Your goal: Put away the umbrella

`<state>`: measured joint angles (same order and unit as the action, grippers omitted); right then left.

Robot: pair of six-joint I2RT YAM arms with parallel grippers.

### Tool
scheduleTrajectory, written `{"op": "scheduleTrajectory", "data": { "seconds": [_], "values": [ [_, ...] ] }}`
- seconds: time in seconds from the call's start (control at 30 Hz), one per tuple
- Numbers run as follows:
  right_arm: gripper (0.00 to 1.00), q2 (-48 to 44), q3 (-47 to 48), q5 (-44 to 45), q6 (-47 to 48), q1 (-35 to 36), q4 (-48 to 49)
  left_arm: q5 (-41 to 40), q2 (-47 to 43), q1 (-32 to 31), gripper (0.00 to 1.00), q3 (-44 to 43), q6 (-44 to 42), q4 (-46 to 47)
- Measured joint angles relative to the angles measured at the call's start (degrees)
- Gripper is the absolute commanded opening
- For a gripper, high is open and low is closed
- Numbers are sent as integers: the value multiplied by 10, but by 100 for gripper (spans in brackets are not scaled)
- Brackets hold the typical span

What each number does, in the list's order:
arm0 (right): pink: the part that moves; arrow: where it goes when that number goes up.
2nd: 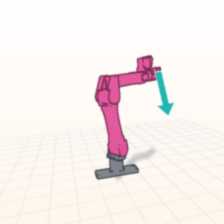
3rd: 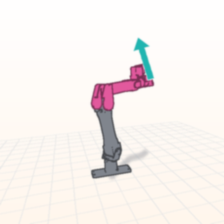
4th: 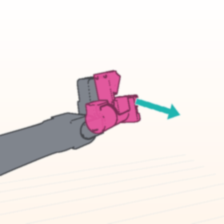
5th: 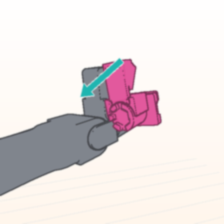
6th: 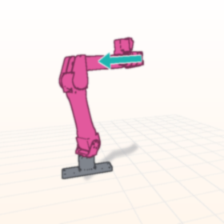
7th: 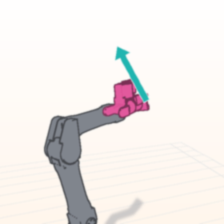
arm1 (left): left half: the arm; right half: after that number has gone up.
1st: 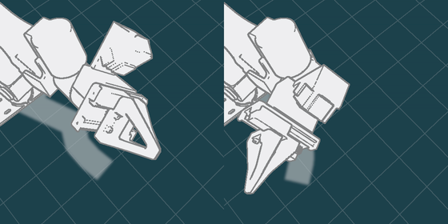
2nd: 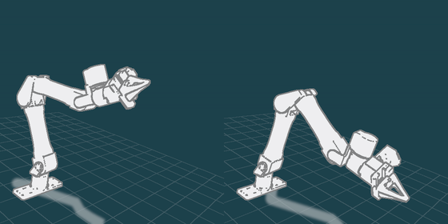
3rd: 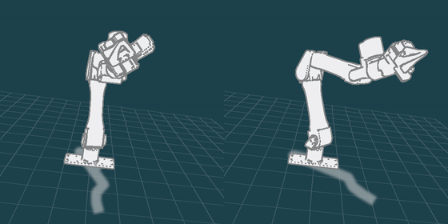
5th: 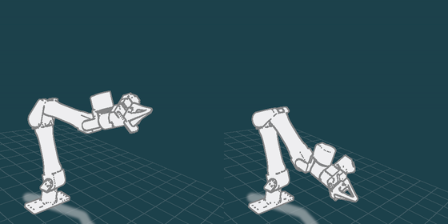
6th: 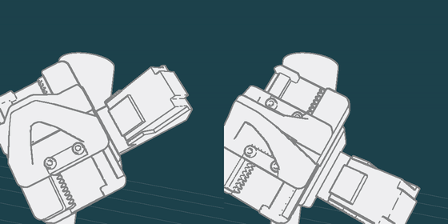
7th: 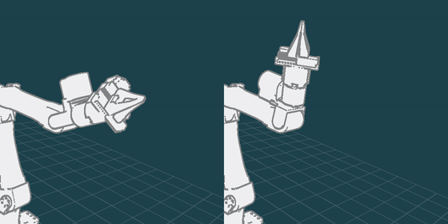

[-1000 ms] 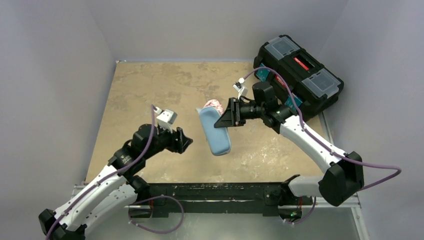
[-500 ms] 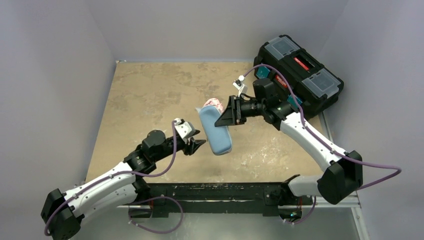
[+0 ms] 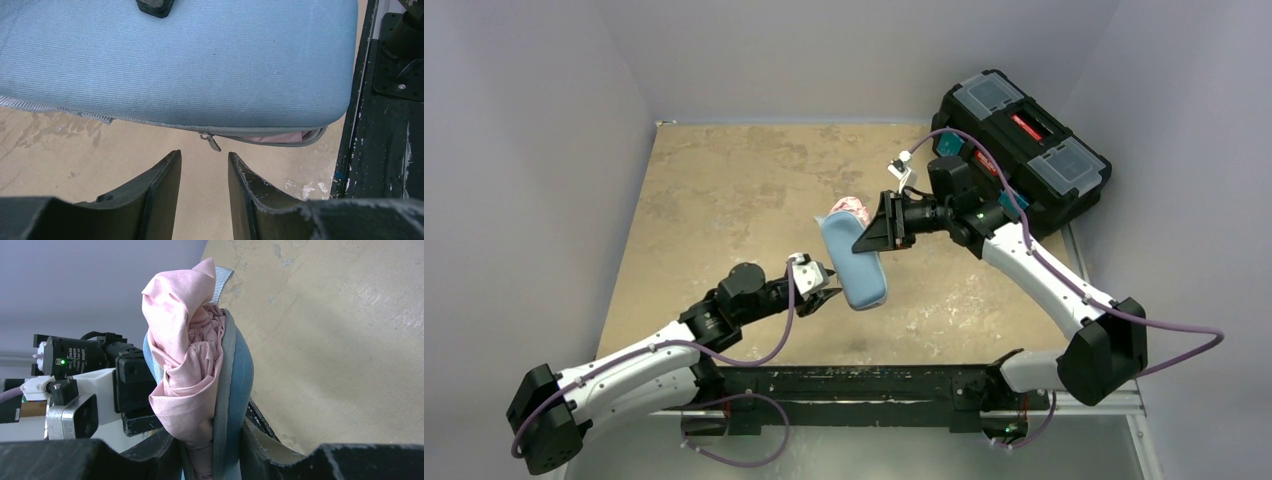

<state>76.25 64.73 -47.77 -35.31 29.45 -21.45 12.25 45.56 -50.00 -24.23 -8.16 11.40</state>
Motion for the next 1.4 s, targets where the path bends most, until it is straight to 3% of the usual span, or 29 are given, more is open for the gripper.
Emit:
{"op": "scheduleTrajectory", "data": {
  "seconds": [0.77,1.03,1.4],
  "values": [
    [0,7,1,-13,0,0,0,-14,28,-14,17,-8,-15,40],
    [0,7,1,-13,0,0,0,-14,26,-16,0,-8,-16,39],
    [0,8,1,6,-12,0,2,-14,18,-21,0,-8,-17,23]
  ]
}}
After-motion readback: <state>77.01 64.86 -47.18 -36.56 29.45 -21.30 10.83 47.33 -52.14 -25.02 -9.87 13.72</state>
